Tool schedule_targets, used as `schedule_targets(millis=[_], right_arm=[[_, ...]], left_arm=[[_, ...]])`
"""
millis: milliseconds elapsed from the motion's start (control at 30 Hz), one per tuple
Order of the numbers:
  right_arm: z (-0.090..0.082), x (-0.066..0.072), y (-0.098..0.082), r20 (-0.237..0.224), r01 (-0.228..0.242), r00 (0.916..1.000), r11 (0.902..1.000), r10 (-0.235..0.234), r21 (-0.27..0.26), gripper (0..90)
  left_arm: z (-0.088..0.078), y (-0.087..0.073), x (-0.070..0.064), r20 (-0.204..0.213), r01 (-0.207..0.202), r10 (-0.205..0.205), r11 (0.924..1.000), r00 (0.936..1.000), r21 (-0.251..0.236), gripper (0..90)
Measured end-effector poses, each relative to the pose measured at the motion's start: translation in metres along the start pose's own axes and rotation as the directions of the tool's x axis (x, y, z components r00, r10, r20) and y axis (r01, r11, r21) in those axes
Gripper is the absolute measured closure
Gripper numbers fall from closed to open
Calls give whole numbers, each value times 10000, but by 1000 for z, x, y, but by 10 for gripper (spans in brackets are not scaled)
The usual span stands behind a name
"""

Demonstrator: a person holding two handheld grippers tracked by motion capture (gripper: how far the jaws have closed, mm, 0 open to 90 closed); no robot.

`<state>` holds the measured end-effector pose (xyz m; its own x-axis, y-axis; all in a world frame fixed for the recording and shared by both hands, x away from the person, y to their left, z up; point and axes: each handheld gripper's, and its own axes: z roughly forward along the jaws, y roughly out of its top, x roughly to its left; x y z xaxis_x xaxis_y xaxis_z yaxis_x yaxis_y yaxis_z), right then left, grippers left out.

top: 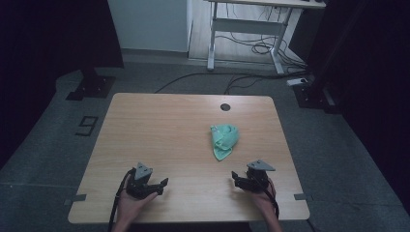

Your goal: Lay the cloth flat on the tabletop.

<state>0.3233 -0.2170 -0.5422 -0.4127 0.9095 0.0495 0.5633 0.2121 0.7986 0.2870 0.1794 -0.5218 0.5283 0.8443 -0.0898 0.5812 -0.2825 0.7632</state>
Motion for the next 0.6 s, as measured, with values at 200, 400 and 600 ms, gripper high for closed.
schedule_targets(millis=[200, 400, 600], right_arm=[[0, 2, 6, -109, 63, 9999, 9997, -65, -237, 258], [3, 3, 15, -126, 177, 9998, 9995, -180, -267, 270], [8, 4, 28, -190, 279, 9994, 9990, -285, -347, 272]], left_arm=[[-3, 1, -3, 230, 28, -25, 9999, 9997, -119, 262], [-3, 0, -1, 331, 204, -202, 9998, 9992, -50, 269], [-5, -1, 2, 426, 458, -456, 9989, 9981, -44, 277]])
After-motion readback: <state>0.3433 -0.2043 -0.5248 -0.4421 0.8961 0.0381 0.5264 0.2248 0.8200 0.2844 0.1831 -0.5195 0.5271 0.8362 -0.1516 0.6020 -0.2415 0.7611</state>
